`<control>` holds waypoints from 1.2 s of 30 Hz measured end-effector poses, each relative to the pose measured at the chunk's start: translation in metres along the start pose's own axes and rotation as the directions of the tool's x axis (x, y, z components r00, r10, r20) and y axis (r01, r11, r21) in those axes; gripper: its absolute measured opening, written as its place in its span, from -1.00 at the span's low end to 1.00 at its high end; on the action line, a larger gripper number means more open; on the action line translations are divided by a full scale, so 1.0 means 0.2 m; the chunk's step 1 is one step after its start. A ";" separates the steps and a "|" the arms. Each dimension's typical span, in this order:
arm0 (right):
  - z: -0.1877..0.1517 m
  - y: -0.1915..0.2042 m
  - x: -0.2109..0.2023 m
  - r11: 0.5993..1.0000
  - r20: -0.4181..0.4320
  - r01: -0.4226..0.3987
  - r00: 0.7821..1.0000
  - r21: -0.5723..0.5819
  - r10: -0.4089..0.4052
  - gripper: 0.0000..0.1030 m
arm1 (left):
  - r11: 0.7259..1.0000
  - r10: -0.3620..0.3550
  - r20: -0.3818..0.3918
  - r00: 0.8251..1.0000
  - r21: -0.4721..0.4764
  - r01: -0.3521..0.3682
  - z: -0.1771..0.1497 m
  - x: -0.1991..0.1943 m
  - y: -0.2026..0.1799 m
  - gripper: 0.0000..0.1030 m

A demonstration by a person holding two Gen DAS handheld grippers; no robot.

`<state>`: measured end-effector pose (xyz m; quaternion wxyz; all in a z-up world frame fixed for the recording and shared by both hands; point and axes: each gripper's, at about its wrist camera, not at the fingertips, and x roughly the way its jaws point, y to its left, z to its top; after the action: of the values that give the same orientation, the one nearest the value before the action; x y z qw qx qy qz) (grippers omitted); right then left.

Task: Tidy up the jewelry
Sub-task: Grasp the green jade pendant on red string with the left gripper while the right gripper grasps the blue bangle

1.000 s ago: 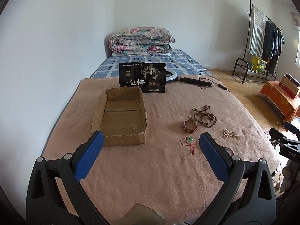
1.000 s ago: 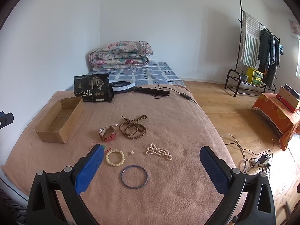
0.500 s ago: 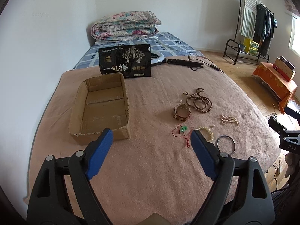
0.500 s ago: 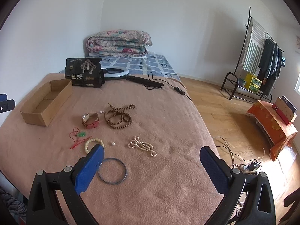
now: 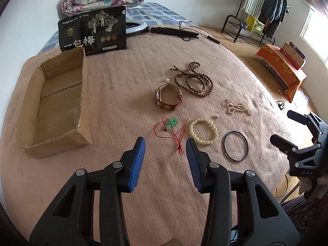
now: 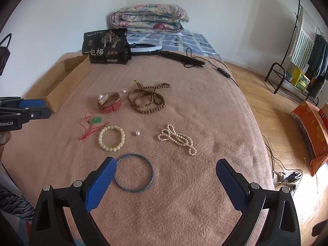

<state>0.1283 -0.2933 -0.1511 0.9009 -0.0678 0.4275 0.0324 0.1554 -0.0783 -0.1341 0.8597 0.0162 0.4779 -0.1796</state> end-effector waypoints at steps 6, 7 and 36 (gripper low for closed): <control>-0.03 0.07 0.15 0.997 -0.070 -0.082 0.994 0.008 0.083 0.96 | 0.999 -0.049 -0.062 0.997 0.002 0.049 0.05 0.20 0.00 -0.22; -0.04 0.08 0.18 0.996 -0.080 -0.087 0.993 0.004 0.088 0.97 | 0.999 -0.049 -0.069 0.996 0.006 0.049 0.05 0.23 0.00 -0.25; -0.07 0.11 0.44 0.991 -0.180 -0.134 0.975 0.011 0.134 0.99 | 0.997 -0.027 -0.152 0.988 0.072 0.038 0.09 0.60 0.02 -0.70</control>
<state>0.1706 -0.2730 -0.2300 0.8543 -0.0419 0.5108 0.0868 0.2288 -0.1141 -0.2229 0.8169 0.0541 0.5346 -0.2096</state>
